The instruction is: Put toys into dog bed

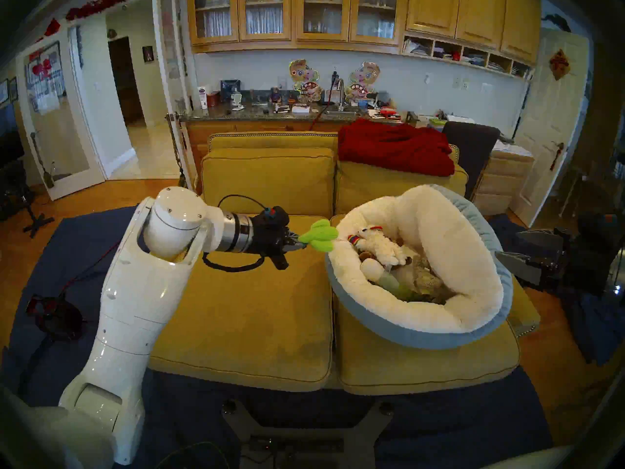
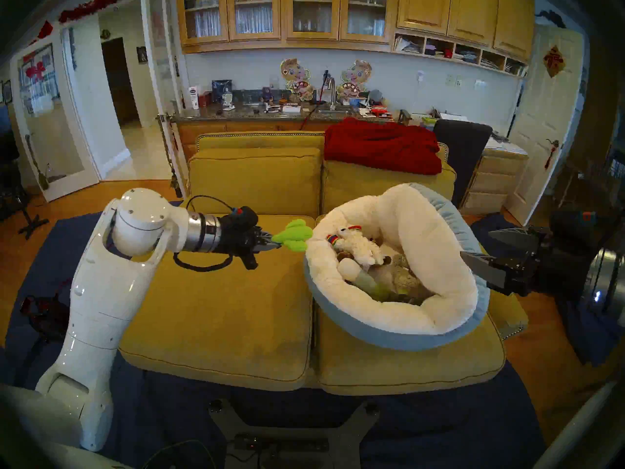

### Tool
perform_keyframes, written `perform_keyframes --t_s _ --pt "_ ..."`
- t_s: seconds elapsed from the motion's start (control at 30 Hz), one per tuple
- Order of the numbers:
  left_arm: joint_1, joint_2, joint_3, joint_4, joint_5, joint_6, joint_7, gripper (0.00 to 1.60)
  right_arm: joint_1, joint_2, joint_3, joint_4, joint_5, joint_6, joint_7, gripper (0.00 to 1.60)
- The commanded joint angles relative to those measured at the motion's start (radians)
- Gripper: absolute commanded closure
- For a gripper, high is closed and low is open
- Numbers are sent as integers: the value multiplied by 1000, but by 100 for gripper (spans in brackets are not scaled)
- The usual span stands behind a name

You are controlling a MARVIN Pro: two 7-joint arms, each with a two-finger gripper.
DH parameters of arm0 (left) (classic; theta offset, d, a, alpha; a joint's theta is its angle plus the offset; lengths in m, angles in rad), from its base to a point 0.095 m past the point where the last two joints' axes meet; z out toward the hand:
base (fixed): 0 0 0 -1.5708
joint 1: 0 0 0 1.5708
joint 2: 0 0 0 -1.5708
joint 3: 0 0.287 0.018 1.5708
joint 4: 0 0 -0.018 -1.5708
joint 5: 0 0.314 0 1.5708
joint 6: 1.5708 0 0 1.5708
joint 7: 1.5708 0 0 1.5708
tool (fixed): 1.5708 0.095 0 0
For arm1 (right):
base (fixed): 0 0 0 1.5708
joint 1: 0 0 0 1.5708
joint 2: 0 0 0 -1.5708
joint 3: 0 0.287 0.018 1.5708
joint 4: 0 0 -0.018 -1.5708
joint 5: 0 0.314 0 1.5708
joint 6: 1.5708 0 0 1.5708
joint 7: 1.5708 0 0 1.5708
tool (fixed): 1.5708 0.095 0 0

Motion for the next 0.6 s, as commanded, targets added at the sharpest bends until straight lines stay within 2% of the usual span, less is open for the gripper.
perform_keyframes --t_s 0.0,0.17,0.23,0.3,0.33,0.37,0.43,0.53,0.57 --pt "-119 -122 64 17 28 15 63 160 3 3 9 0 -1 -1 0 0" --pt "-135 -150 114 31 39 20 112 160 3 2 8 0 -1 -1 0 0" --pt "-168 -191 138 65 57 25 121 160 3 2 8 0 -1 -1 0 0" --pt "-163 -191 163 62 55 25 146 160 3 2 8 0 -1 -1 0 0" --pt "-197 -228 176 97 68 30 142 160 3 2 8 0 -1 -1 -1 0" --pt "-168 -202 188 69 56 25 163 160 3 2 7 0 -1 -1 -1 0" --pt "-209 -249 212 114 71 29 167 160 3 2 7 0 -1 -1 -1 0" --pt "-207 -254 246 119 73 20 188 160 3 2 7 0 -1 -1 -1 0" --pt "-229 -280 256 147 82 22 191 160 3 2 7 0 -1 -1 -1 0"
